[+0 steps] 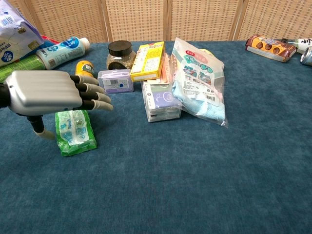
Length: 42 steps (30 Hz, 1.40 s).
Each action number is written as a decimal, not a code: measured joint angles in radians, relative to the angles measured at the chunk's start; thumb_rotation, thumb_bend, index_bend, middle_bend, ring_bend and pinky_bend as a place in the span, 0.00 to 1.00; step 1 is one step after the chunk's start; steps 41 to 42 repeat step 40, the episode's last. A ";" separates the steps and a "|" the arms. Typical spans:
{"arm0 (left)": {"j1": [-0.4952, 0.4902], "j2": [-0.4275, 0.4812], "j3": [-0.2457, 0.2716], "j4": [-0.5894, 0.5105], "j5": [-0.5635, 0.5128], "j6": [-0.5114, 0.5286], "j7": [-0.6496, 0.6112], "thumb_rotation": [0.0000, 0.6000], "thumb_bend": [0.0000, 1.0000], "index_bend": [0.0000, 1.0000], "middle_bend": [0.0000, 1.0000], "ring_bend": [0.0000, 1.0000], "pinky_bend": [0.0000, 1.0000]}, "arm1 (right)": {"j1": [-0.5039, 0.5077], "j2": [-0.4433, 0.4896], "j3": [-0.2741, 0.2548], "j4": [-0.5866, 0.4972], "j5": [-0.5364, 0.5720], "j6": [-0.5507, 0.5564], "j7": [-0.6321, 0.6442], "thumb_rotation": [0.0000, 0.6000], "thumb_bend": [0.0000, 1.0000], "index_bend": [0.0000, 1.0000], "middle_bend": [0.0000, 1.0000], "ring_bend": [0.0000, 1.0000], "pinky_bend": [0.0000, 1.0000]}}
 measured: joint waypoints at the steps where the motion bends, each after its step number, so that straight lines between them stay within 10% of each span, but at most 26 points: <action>1: -0.003 -0.007 0.003 0.007 -0.003 -0.002 0.005 1.00 0.00 0.00 0.00 0.00 0.00 | 0.000 0.001 0.002 0.000 0.001 0.000 0.004 1.00 0.00 0.00 0.00 0.00 0.00; 3: -0.008 -0.023 0.009 0.019 -0.007 -0.002 0.009 1.00 0.00 0.02 0.00 0.00 0.04 | -0.002 0.004 0.005 0.000 0.003 0.002 0.013 1.00 0.00 0.00 0.00 0.00 0.00; 5: -0.011 -0.036 0.013 0.025 -0.008 0.005 0.008 1.00 0.00 0.24 0.06 0.10 0.33 | -0.003 0.007 0.006 0.000 0.004 0.003 0.020 1.00 0.00 0.00 0.00 0.00 0.00; 8: -0.016 -0.050 0.022 0.031 0.005 0.022 -0.016 1.00 0.00 0.64 0.52 0.54 0.77 | -0.004 0.010 0.008 -0.001 0.005 0.004 0.030 1.00 0.00 0.00 0.00 0.00 0.00; 11: -0.024 -0.061 0.038 0.044 0.032 0.042 -0.031 1.00 0.00 0.86 0.78 0.76 0.90 | -0.005 0.011 0.008 -0.002 0.003 0.005 0.035 1.00 0.00 0.00 0.00 0.00 0.00; 23: -0.010 0.022 0.027 -0.030 0.051 0.194 -0.056 1.00 0.00 0.94 0.86 0.84 0.94 | -0.004 0.010 0.004 -0.003 -0.002 -0.001 0.030 1.00 0.00 0.00 0.00 0.00 0.00; 42: -0.008 0.205 -0.159 -0.228 0.030 0.426 -0.069 1.00 0.00 0.94 0.86 0.84 0.93 | -0.006 0.012 0.002 -0.022 -0.011 0.009 0.015 1.00 0.00 0.00 0.00 0.00 0.00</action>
